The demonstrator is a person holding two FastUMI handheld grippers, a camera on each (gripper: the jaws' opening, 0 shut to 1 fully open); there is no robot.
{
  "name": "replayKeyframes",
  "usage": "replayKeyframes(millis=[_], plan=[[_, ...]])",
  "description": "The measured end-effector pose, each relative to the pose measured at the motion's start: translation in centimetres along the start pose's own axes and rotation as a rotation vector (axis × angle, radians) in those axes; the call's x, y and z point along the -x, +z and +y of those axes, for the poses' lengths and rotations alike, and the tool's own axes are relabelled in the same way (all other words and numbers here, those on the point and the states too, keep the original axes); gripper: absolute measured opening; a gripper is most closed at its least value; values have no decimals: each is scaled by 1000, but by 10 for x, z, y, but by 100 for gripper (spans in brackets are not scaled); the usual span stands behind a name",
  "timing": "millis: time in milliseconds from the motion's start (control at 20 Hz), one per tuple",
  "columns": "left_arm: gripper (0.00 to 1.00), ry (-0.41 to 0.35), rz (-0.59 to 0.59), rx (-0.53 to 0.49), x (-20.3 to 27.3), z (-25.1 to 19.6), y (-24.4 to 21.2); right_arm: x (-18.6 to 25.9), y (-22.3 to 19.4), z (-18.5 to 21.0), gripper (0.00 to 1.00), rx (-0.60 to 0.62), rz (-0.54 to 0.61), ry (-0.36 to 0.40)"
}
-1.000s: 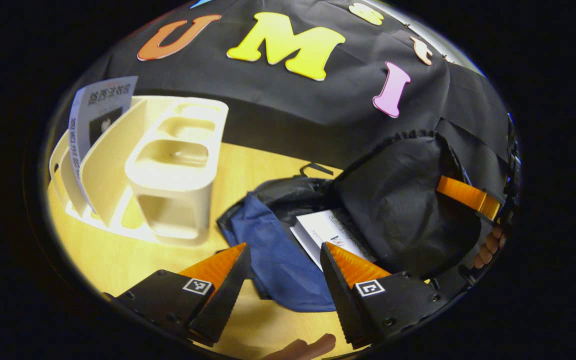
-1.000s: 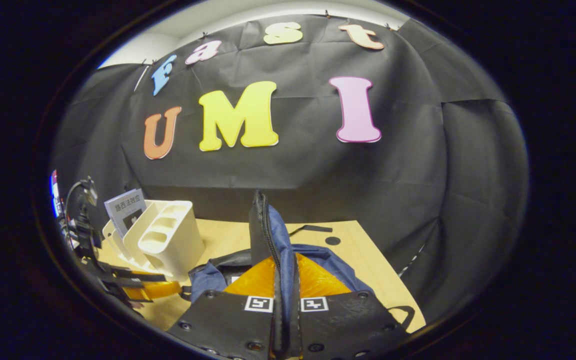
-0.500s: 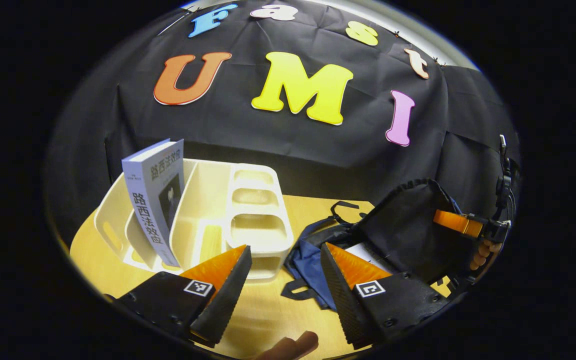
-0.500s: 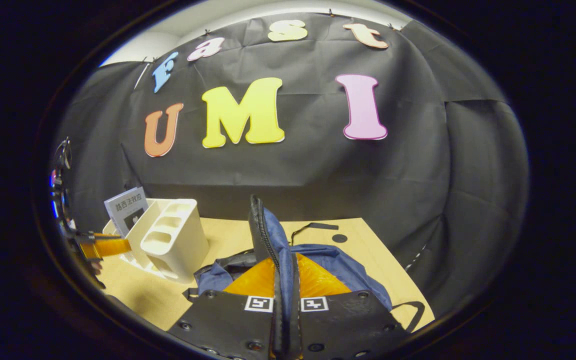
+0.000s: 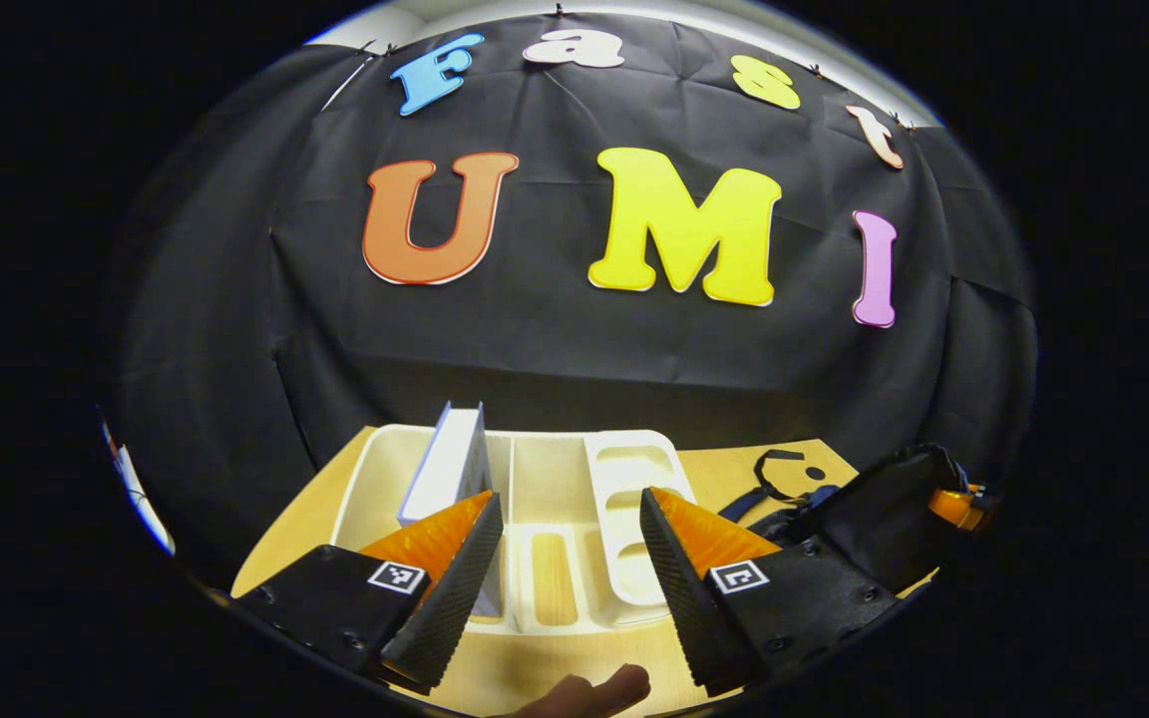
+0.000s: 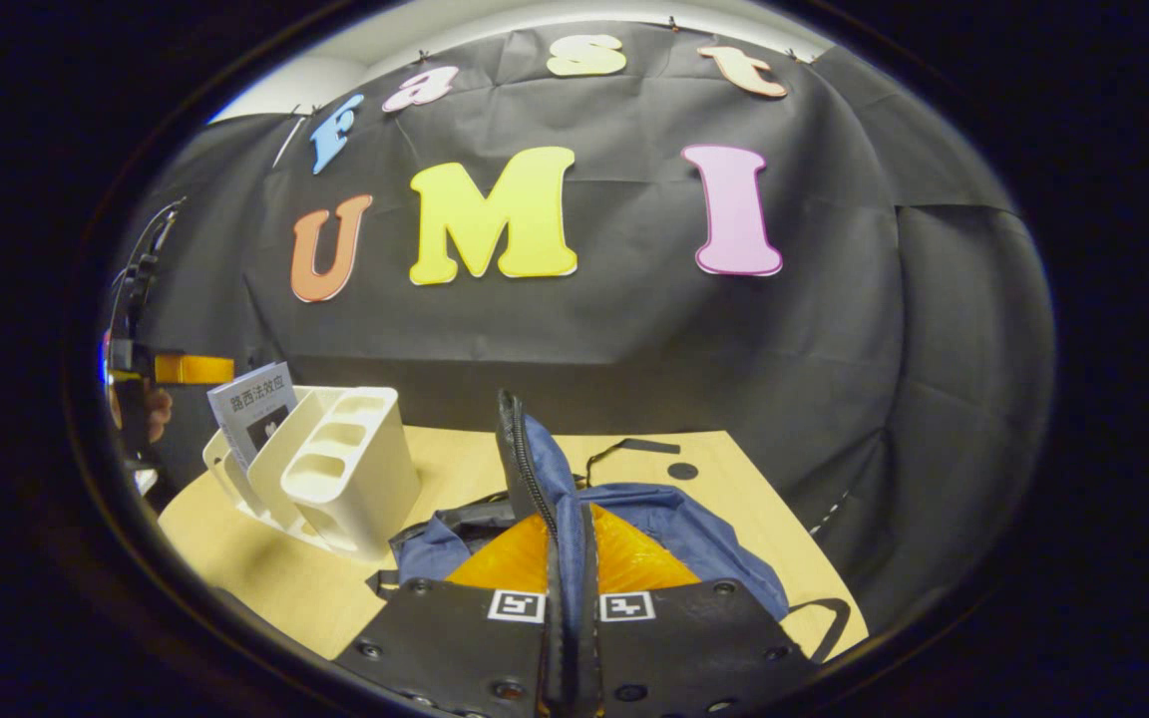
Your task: Open the schoolbag, grab two books from the bookshelf and put them into the schoolbag.
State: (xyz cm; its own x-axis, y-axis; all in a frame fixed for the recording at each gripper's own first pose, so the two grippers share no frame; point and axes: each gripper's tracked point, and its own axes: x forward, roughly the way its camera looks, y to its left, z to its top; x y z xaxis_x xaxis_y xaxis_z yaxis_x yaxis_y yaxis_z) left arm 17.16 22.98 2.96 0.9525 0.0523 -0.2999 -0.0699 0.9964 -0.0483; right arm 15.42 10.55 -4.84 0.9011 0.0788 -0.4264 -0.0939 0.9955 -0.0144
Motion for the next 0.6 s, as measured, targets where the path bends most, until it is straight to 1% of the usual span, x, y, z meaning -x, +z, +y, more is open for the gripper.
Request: replayKeyframes(millis=[50, 100, 150, 250, 300, 350, 450, 500, 600], plan=[[93, 16, -10, -12, -3, 8, 9, 0, 1, -1, 5, -2, 0, 0], [88, 36, -18, -11, -7, 16, 19, 0, -1, -2, 2, -6, 0, 2], [88, 52, -11, -17, -12, 24, 25, 0, 0, -2, 5, -9, 0, 4], [88, 94, 15, -42, -22, 39, 34, 1, -2, -4, 5, -15, -1, 7], [91, 117, 24, -54, -30, 48, 37, 1, -3, -5, 5, -12, -2, 5], [99, 131, 52, -63, -37, 54, 36, 2, -3, -6, 5, -12, -4, 5], [100, 152, 107, -78, -48, 62, 30, 3, -4, -8, 6, -20, -7, 10], [100, 144, 140, -87, -55, 64, 25, 3, -5, -9, 6, -27, -8, 12], [100, 178, 193, -121, -69, 76, 17, 3, -6, -12, 5, -35, -9, 14]])
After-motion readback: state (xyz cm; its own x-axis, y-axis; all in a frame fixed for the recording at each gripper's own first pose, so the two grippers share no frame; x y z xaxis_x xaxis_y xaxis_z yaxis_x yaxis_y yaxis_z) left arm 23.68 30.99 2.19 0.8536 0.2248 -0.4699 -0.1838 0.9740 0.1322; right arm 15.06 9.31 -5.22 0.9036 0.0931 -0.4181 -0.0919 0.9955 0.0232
